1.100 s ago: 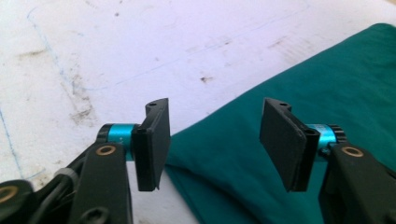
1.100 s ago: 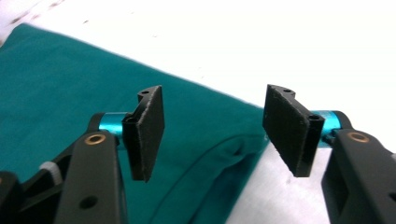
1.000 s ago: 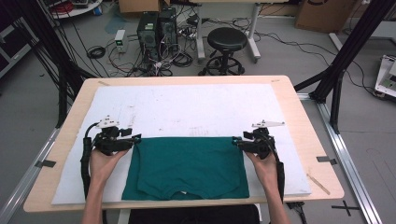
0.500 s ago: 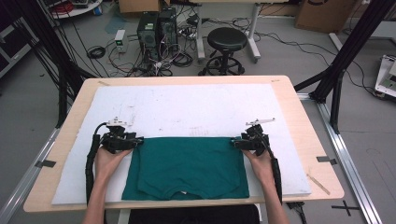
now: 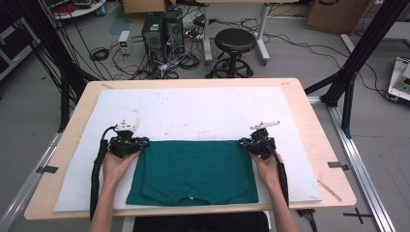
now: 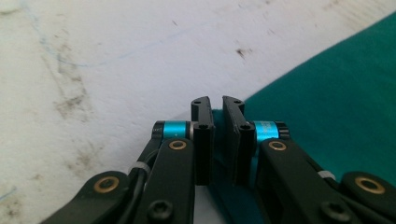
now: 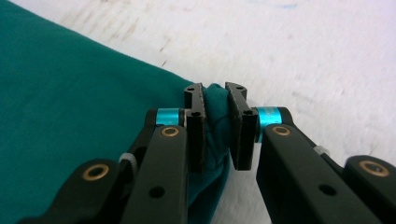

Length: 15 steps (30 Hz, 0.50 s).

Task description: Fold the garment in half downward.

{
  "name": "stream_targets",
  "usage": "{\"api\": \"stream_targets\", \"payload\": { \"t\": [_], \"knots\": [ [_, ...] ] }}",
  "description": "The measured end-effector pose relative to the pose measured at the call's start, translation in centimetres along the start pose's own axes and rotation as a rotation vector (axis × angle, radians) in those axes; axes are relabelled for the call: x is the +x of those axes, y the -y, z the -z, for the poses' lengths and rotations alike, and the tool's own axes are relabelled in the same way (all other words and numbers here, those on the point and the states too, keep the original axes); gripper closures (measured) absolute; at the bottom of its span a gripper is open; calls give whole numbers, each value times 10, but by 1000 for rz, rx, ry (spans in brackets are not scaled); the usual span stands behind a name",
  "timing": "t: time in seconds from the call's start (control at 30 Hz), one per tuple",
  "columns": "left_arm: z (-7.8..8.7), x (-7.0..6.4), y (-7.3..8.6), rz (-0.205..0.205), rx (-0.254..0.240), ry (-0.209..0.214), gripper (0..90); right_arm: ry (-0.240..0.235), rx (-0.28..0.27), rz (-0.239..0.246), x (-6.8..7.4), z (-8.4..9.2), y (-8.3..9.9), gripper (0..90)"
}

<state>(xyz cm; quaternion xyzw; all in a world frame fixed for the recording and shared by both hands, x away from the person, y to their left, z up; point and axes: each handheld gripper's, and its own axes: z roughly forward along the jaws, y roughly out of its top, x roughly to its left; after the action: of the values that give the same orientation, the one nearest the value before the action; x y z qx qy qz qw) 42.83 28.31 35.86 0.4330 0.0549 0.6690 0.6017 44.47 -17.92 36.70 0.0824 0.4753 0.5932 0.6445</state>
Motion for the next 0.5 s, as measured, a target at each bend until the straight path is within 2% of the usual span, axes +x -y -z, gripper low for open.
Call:
{"api": "stream_targets", "payload": {
  "t": [0.13,0.2,0.3,0.4,0.5],
  "knots": [
    [-2,4,-2,31,-33,-22,828,20,-19,-13,-4,-5,-11,802],
    [-4,5,-4,31,-47,-31,828,28,-17,-14,-8,-9,-16,801],
    [-9,6,-6,30,-30,-40,827,43,-3,-17,-10,-16,-23,800],
    [-14,4,-12,-9,-19,-65,827,65,-1,-10,-11,-19,-27,800],
    [-19,5,-18,-22,-10,-74,826,76,-12,-20,-14,-19,-30,800]
  ]
}}
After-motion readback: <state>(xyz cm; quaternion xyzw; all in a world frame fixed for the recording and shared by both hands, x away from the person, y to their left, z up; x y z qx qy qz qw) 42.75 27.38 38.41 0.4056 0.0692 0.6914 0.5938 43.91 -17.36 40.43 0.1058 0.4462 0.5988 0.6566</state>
